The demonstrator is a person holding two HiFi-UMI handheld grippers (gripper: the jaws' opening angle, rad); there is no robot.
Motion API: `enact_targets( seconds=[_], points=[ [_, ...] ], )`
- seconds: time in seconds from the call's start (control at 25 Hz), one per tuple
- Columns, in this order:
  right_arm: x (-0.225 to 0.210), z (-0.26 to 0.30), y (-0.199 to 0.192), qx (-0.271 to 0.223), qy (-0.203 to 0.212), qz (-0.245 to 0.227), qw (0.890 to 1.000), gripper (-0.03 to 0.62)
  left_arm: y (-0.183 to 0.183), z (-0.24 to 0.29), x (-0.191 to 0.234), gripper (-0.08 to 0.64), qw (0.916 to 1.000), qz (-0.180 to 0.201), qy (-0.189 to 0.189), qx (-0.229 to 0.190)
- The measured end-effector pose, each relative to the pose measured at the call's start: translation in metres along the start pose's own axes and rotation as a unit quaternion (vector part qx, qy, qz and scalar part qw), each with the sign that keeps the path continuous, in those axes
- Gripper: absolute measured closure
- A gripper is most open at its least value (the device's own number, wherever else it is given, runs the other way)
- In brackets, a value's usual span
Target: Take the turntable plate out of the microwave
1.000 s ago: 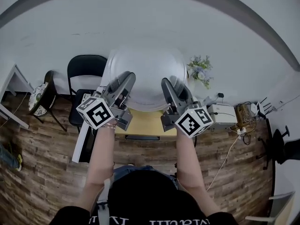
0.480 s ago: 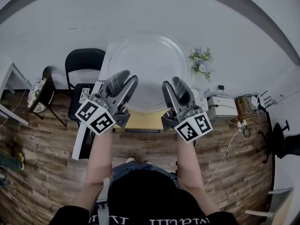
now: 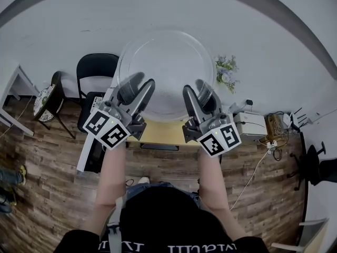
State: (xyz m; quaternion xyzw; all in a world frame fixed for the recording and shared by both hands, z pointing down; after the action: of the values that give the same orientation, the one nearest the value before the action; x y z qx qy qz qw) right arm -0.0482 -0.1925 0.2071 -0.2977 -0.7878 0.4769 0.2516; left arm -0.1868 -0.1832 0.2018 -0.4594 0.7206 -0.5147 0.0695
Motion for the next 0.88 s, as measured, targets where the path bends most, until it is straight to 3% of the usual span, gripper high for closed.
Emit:
enact_targets(
  seconds=[0.88],
  points=[
    [-0.008,0.009,0.031,-0.028,0.001,-0.010,1.000,0.393,0.025,0.021,-0.017,0.394,0.9997,0.021,-0.011,-0.009]
  ],
)
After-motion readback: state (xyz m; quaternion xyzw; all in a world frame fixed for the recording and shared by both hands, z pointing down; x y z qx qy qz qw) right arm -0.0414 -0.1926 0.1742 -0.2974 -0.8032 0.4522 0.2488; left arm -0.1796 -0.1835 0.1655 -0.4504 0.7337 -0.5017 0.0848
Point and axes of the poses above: the fingertips, and each gripper's own axes: z forward along the fingers, x to its left, y out of its top, the point moved 1 cm from there along -z, backward along the fingers, and after that the axes turned 13 degrees about -z, right-handed, at the moved point
